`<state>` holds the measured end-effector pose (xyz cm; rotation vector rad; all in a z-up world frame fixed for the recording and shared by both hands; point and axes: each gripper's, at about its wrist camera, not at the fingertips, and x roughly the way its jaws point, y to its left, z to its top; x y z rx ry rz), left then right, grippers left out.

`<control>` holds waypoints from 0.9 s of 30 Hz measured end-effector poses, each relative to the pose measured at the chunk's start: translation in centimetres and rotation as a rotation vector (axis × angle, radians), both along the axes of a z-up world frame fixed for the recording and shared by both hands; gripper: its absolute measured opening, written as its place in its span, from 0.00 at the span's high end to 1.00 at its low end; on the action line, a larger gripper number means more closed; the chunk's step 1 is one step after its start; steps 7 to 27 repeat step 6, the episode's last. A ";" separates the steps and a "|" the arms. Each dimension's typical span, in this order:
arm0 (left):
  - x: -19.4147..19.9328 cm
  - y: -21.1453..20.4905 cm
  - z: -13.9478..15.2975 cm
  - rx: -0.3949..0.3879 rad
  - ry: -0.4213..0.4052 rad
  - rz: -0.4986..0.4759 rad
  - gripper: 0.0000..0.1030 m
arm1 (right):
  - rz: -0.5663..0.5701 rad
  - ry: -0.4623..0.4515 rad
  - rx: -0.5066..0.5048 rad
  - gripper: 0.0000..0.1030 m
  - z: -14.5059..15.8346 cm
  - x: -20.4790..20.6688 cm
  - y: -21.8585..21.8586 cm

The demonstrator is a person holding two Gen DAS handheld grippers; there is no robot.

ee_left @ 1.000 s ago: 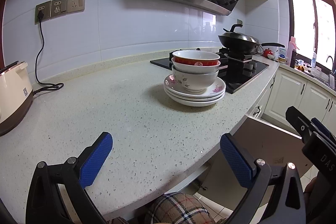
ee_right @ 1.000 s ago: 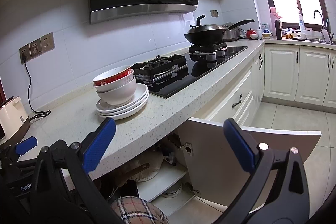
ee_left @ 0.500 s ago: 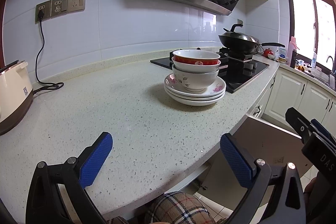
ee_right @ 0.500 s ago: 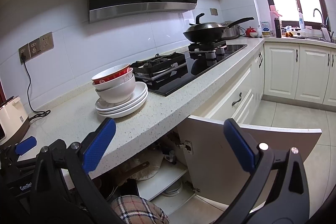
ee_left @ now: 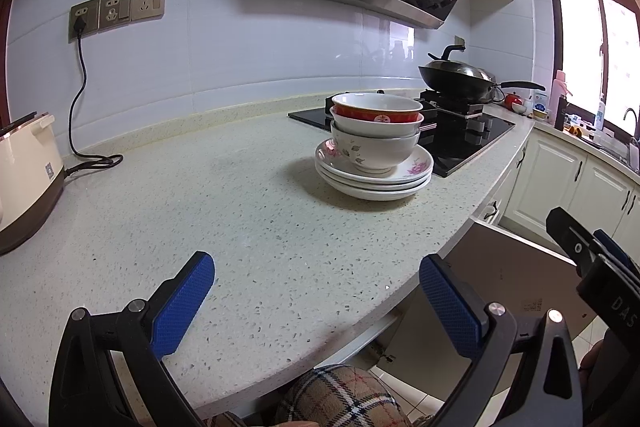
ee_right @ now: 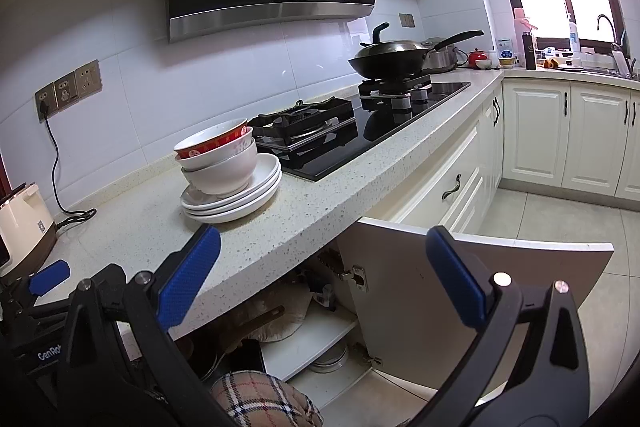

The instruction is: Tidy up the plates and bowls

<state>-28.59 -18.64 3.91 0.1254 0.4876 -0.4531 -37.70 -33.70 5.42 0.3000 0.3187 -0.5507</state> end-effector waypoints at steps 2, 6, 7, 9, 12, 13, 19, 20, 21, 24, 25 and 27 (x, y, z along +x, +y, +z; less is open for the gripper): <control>0.1 0.1 0.0 -0.001 0.002 0.003 0.00 | -0.001 0.000 0.000 0.00 0.0 0.0 0.0; -0.2 0.0 -0.1 0.015 -0.022 0.016 0.00 | -0.002 0.000 0.000 0.00 0.0 0.0 0.1; -0.2 0.0 -0.1 0.015 -0.022 0.016 0.00 | -0.002 0.000 0.000 0.00 0.0 0.0 0.1; -0.2 0.0 -0.1 0.015 -0.022 0.016 0.00 | -0.002 0.000 0.000 0.00 0.0 0.0 0.1; -0.2 0.0 -0.1 0.015 -0.022 0.016 0.00 | -0.002 0.000 0.000 0.00 0.0 0.0 0.1; -0.2 0.0 -0.1 0.015 -0.022 0.016 0.00 | -0.002 0.000 0.000 0.00 0.0 0.0 0.1; -0.2 0.0 -0.1 0.015 -0.022 0.016 0.00 | -0.002 0.000 0.000 0.00 0.0 0.0 0.1; -0.2 0.0 -0.1 0.015 -0.022 0.016 0.00 | -0.002 0.000 0.000 0.00 0.0 0.0 0.1; -0.2 0.0 -0.1 0.015 -0.022 0.016 0.00 | -0.002 0.000 0.000 0.00 0.0 0.0 0.1; -0.2 0.0 -0.1 0.015 -0.022 0.016 0.00 | -0.002 0.000 0.000 0.00 0.0 0.0 0.1; -0.2 0.0 -0.1 0.015 -0.022 0.016 0.00 | -0.002 0.000 0.000 0.00 0.0 0.0 0.1; -0.2 0.0 -0.1 0.015 -0.022 0.016 0.00 | -0.002 0.000 0.000 0.00 0.0 0.0 0.1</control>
